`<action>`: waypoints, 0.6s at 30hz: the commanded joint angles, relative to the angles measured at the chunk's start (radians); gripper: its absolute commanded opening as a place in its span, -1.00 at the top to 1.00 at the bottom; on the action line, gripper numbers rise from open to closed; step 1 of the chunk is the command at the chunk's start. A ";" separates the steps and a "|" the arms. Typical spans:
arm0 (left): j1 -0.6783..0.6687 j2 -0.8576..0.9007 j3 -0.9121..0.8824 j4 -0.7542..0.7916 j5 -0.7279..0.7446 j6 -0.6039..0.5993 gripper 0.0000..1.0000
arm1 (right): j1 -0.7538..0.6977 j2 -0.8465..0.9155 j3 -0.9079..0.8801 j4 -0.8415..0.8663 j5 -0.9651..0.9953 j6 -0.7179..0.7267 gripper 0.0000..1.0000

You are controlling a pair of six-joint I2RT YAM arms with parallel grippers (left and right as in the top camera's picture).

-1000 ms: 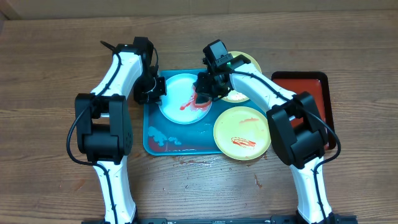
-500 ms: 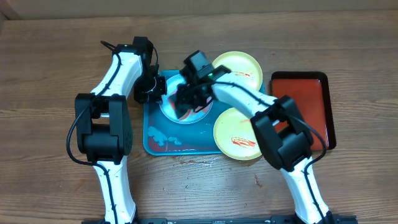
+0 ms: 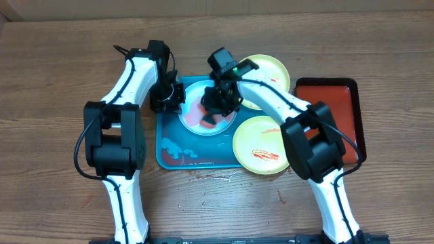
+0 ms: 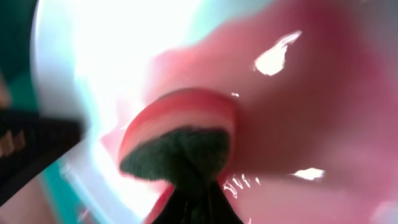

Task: Clean dirty plates on tray and stack at the side
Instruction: 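Scrub the white plate with the sponge while the left gripper holds it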

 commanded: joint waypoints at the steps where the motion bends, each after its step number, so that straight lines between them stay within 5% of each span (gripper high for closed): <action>1: 0.019 -0.028 -0.002 -0.009 -0.009 0.019 0.91 | -0.007 0.021 0.074 -0.035 0.253 -0.081 0.93; 8: 0.049 -0.028 -0.002 -0.088 -0.099 0.019 0.92 | 0.048 0.021 0.080 -0.031 0.378 -0.122 0.93; 18: 0.064 -0.028 -0.002 -0.164 -0.090 0.023 0.91 | 0.116 0.030 0.077 0.071 0.255 -0.132 0.93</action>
